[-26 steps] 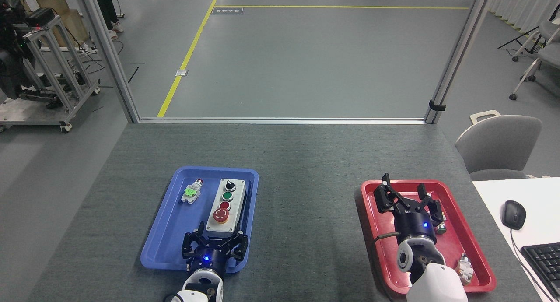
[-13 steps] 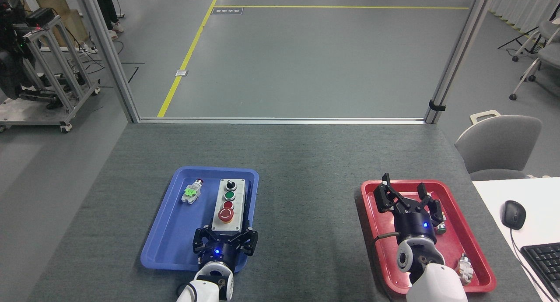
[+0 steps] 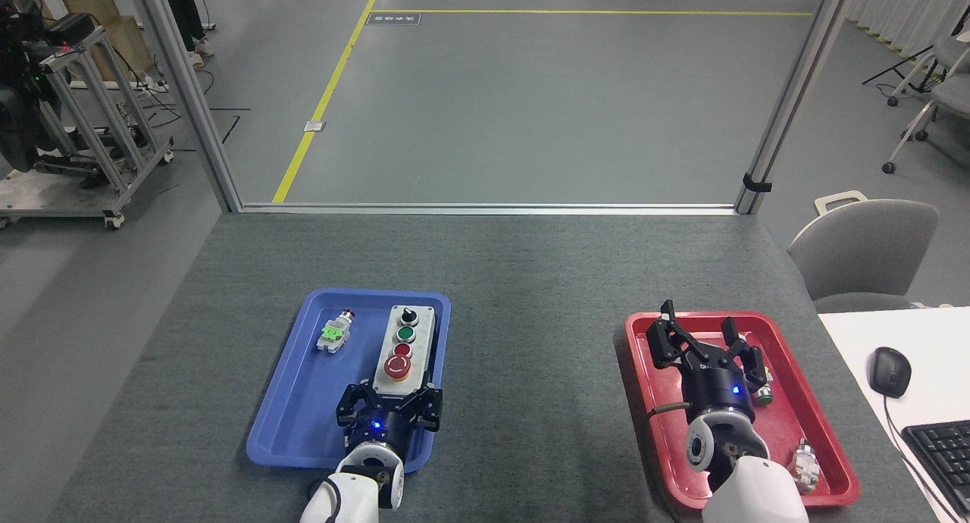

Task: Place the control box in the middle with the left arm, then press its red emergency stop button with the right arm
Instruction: 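Lift the control box with the left gripper and carry it between trays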

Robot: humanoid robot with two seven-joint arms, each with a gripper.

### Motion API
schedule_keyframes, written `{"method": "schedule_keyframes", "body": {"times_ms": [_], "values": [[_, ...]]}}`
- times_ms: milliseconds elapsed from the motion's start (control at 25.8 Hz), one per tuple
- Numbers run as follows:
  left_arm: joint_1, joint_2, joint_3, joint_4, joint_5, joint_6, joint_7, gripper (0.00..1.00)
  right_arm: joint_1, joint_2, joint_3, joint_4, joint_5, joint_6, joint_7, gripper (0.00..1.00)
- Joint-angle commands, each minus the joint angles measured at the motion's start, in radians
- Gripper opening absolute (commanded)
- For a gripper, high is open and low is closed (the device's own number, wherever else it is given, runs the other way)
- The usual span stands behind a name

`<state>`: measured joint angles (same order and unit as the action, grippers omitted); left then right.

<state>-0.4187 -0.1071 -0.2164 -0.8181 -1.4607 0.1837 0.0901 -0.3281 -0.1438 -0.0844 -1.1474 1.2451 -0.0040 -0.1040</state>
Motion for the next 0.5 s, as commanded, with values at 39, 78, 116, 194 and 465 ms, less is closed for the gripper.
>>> {"method": "schedule_keyframes", "body": {"times_ms": [39, 78, 116, 194, 465], "values": [[-0.009, 0.014, 0.002, -0.082, 0.005, -0.012, 0.008, 0.00, 0.000, 0.001, 0.000, 0.000, 0.000, 0.001, 0.001, 1.00], [-0.003, 0.018, 0.002, -0.130, 0.005, -0.021, 0.005, 0.00, 0.001, 0.001, 0.000, 0.000, 0.000, 0.001, 0.001, 1.00], [0.001, 0.027, 0.008, -0.184, 0.007, -0.033, 0.004, 0.00, 0.000, 0.001, 0.000, 0.000, 0.000, 0.001, 0.000, 1.00], [0.034, 0.050, 0.014, -0.283, 0.019, -0.055, 0.002, 0.00, 0.000, 0.001, 0.000, 0.000, 0.000, 0.001, 0.000, 1.00], [0.161, 0.034, -0.023, -0.572, 0.077, -0.132, -0.059, 0.00, 0.000, 0.001, 0.000, 0.000, 0.000, 0.001, 0.001, 1.00]]}}
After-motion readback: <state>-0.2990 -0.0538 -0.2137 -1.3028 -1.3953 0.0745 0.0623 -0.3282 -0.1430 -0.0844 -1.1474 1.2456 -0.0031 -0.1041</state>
